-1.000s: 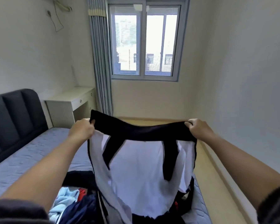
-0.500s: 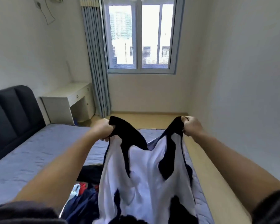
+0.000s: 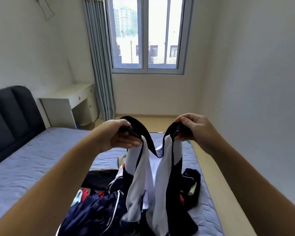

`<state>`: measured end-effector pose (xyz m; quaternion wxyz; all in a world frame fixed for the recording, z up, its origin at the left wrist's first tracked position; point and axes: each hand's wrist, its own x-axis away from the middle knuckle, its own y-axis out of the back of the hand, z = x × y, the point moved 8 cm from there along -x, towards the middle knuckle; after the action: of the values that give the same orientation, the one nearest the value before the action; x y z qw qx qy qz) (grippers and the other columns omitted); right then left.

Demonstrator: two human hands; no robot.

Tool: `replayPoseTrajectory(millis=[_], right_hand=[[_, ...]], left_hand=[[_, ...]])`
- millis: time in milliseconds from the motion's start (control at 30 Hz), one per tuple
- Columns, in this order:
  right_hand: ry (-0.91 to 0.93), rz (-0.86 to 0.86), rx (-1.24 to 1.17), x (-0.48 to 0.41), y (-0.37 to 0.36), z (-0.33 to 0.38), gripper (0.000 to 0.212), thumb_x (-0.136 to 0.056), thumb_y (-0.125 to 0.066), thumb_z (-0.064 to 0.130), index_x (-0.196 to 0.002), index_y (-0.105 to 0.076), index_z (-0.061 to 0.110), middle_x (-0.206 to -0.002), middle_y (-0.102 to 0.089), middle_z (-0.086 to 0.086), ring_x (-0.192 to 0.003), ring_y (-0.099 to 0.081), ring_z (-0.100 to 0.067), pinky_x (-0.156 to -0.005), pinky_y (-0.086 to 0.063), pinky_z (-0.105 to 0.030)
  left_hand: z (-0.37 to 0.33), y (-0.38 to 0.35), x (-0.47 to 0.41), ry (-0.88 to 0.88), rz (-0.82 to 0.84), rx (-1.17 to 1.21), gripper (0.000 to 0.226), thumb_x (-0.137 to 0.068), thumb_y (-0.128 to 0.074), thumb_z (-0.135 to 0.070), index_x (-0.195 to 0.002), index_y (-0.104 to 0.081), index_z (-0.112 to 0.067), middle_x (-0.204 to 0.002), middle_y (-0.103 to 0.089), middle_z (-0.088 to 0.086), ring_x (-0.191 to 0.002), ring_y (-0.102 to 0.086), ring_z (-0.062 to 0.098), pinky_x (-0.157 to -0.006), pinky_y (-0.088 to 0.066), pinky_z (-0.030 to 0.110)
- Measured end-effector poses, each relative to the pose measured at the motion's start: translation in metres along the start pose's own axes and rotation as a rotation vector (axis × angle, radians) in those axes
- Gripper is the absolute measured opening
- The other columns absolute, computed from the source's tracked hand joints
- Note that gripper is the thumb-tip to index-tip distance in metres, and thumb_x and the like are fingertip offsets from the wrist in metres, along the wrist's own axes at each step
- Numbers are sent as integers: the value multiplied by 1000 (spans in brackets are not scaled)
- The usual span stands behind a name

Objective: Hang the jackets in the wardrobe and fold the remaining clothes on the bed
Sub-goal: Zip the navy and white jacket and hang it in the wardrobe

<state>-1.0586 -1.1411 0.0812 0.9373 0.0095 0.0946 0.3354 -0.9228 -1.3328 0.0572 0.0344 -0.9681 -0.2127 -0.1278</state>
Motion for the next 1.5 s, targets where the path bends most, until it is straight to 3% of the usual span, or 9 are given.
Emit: replayPoseTrajectory(millis=[267,400,467,600,667,767,967,1333,1500], right_hand=[[129,63,-114,-21,16,60,23,-98,-50,11,-84,-68,8,-59,-65,-6,-48,-65,-18,-42,-48,-19],[-99,19,20,-88,8,2,17,-97,-51,7,-88,-65,2,-61,-66,-10,-51,-69,-20,-44,-52,-21],[-230,-27,81,-120,5,-49,15,-97,-48,4,-94,-61,-2,-73,-65,-15,-54,-69,-21,-49,-56,-23],[-326,-11,203,-167,-8,-132,30,-99,-44,3,-128,-52,5,-121,-58,-16,-95,-64,-22,-72,-58,-33],[-382,94,290,-169,-22,-175,48,-98,-46,6,-144,-35,17,-138,-51,-10,-111,-55,-21,-83,-54,-38],[-479,190,383,-135,-35,-262,53,-97,-47,6,-147,-31,13,-138,-52,-11,-98,-54,-18,-62,-48,-20],[-840,255,486,-5,-31,-455,41,-91,-51,13,-132,-53,11,-124,-63,-6,-99,-60,-19,-78,-49,-30],[-1141,375,479,170,-52,-681,14,-87,-56,16,-93,-62,27,-90,-60,5,-87,-57,-16,-76,-47,-29],[-1431,62,120,204,-58,-753,28,-94,-48,11,-120,-46,19,-98,-60,-5,-79,-60,-16,-64,-50,-29]], left_hand=[[-60,-3,-2,-212,2,122,29,-97,-45,-22,-78,-57,-4,-66,-71,13,-54,-70,21,-43,-52,22],[-42,5,-64,-82,-86,64,35,-100,-41,-23,-70,-51,-10,-70,-72,14,-67,-72,26,-57,-59,30],[-10,9,-107,21,-162,43,32,-102,-37,-20,-75,-50,-8,-74,-69,16,-72,-67,27,-72,-55,34],[49,18,-177,44,-282,-140,13,-101,-41,-12,-97,-54,-10,-96,-54,10,-75,-51,19,-57,-43,25],[96,18,-199,80,-263,-259,22,-98,-45,-13,-118,-56,-10,-109,-55,6,-95,-50,18,-61,-42,26],[204,19,-200,263,-216,-355,31,-95,-47,-15,-124,-58,-11,-121,-55,8,-111,-51,19,-67,-47,31],[402,10,-150,619,-112,-311,20,-92,-43,-12,-86,-60,-21,-97,-64,2,-76,-62,12,-62,-45,26],[642,-35,-103,905,-84,-159,17,-95,-43,-10,-87,-58,-13,-79,-65,2,-60,-56,12,-54,-40,21],[722,-22,-139,896,-205,-124,15,-96,-46,-15,-88,-59,-19,-91,-66,3,-72,-60,12,-62,-46,24]])
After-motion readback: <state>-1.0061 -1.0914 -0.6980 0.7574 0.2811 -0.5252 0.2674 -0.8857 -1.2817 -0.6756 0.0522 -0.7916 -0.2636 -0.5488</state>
